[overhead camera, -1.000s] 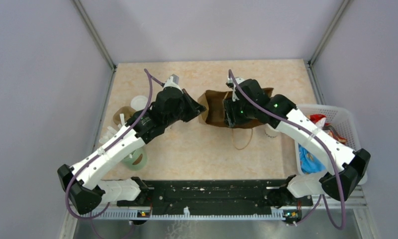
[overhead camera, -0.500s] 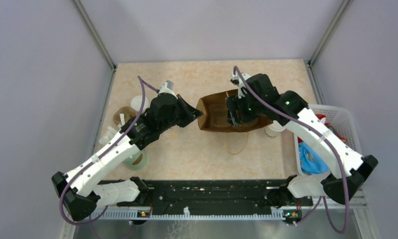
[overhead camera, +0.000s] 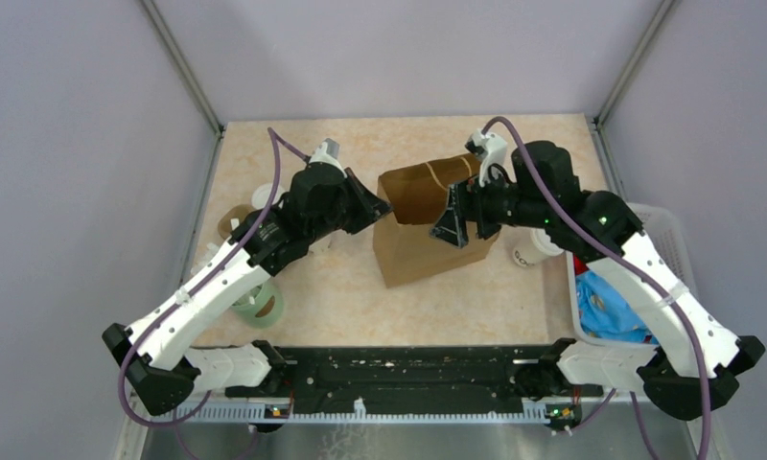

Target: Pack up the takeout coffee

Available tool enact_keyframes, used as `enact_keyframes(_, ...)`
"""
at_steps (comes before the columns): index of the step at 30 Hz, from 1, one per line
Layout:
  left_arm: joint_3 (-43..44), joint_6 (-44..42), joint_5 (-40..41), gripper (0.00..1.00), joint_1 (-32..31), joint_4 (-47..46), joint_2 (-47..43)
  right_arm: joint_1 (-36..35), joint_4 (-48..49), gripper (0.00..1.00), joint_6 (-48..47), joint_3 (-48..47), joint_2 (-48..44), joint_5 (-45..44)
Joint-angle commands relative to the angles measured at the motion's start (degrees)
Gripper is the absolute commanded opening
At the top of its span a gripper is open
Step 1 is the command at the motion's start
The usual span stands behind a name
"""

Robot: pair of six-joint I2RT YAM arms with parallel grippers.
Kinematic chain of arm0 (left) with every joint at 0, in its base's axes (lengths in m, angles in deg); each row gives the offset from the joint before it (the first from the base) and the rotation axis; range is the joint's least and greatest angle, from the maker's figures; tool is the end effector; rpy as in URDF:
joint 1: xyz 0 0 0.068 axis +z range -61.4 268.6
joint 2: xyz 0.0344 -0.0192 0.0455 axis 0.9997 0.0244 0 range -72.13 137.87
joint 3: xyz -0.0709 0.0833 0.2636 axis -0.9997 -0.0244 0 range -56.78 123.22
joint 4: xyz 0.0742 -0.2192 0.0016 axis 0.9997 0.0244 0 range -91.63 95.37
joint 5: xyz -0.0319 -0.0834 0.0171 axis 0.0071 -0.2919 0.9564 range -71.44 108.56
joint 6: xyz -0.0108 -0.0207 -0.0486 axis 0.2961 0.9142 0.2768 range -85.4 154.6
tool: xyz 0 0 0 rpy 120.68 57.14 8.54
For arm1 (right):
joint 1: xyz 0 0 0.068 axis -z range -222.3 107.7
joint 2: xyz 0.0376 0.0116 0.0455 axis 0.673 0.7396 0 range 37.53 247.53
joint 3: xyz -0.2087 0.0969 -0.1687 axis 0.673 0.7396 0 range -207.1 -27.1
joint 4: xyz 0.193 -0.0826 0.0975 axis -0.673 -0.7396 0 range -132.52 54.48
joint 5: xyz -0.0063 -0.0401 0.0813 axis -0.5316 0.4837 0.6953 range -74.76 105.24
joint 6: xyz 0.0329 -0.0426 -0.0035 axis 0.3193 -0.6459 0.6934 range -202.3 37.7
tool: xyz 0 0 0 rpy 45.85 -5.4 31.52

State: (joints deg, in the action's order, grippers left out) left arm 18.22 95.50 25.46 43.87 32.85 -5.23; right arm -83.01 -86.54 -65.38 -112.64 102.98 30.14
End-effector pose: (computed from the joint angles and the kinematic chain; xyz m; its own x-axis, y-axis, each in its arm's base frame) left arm 0.1531 -0.1457 0.4090 -0.6972 -0.5303 -0.4824 0.0270 0.6530 -0.7568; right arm 0.1282 0.1224 0.4390 -0.6049 -0.1494 -0.7822 -0.6496 0.6607 0.3762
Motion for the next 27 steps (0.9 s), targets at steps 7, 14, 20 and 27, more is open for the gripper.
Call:
enact_keyframes(7,-0.4,-1.9,3.5,0.0,0.2,0.5,-1.9,0.2,0.2,0.72,0.9,-5.8,2.5,2.2)
enact_keyframes(14,-2.4,-1.7,4.2,0.0,0.3,1.6,-3.8,0.2,-1.5,0.73,-3.7,-12.2,3.3,0.9)
enact_keyframes(20,-1.0,-2.8,3.9,0.0,0.4,1.7,-3.1,0.2,5.5,0.78,-18.4,-10.9,4.4,1.2)
enact_keyframes(27,-0.3,-3.9,2.9,0.0,0.4,2.0,-2.4,0.2,8.6,0.72,-30.4,-12.7,10.9,2.5)
